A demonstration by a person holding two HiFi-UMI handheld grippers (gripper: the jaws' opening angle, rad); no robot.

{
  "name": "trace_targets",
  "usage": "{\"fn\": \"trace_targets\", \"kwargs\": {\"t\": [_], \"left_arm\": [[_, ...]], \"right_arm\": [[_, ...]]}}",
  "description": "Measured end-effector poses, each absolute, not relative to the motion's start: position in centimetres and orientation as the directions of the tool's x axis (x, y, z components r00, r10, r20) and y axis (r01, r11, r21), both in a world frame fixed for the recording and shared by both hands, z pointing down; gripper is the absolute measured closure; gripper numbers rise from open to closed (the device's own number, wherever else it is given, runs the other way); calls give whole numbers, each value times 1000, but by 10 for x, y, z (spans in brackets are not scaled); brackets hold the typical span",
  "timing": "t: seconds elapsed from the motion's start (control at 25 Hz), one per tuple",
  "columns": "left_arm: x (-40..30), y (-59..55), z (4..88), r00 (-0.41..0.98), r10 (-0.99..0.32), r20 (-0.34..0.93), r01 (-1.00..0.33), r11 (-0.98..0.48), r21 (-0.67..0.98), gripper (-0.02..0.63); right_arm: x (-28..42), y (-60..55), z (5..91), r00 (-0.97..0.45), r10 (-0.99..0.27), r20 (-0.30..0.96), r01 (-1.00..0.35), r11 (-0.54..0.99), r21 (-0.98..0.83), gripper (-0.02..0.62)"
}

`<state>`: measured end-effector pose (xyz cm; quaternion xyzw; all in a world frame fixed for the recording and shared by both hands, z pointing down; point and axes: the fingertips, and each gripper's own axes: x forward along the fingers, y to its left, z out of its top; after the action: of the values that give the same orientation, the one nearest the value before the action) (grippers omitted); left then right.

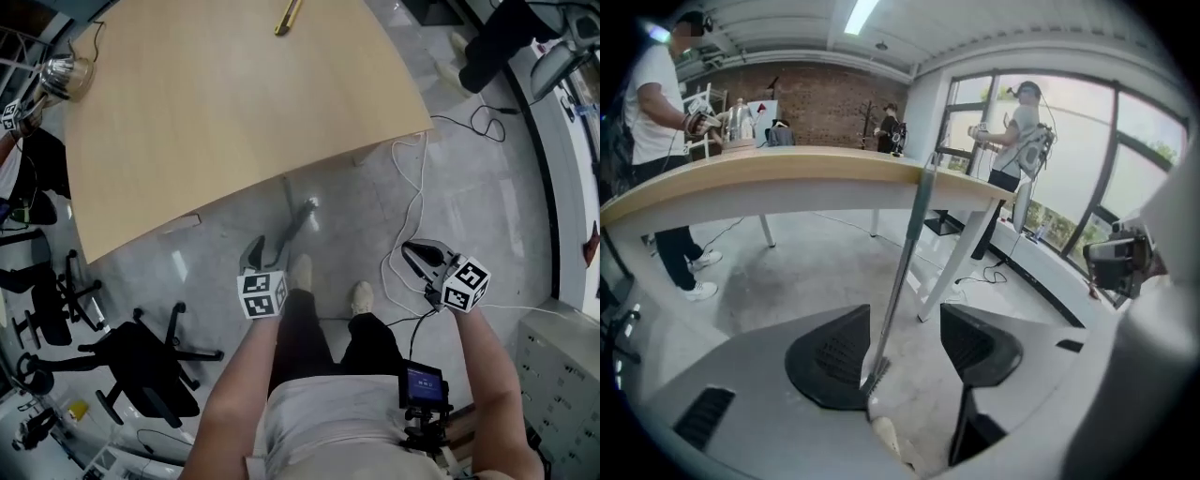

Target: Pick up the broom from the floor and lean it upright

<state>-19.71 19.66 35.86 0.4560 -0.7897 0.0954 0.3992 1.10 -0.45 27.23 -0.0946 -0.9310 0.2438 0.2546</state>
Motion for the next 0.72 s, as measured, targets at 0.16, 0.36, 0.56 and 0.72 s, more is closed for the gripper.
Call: {"fn": "trace_targets", "kwargs": {"t": [0.16, 0.36, 0.56, 0.72], "left_arm": [[-174, 236, 320, -304, -665, 682, -768, 595, 237, 373], [-138, 255, 255, -389, -709, 589, -759, 608, 230, 390], [-109, 275, 185, -469, -738, 485, -746, 626, 230, 458], [-74, 286, 142, -478, -763, 434, -761, 607, 229, 545]], "right_arm": [[31, -7, 242, -856, 320, 405, 94, 868, -488, 577], [41, 0, 197, -871, 364, 331, 181, 863, -473, 577], [45, 37, 153, -834, 462, 301, 348, 865, -362, 577], [61, 60, 121, -803, 541, 250, 428, 815, -390, 577]]}}
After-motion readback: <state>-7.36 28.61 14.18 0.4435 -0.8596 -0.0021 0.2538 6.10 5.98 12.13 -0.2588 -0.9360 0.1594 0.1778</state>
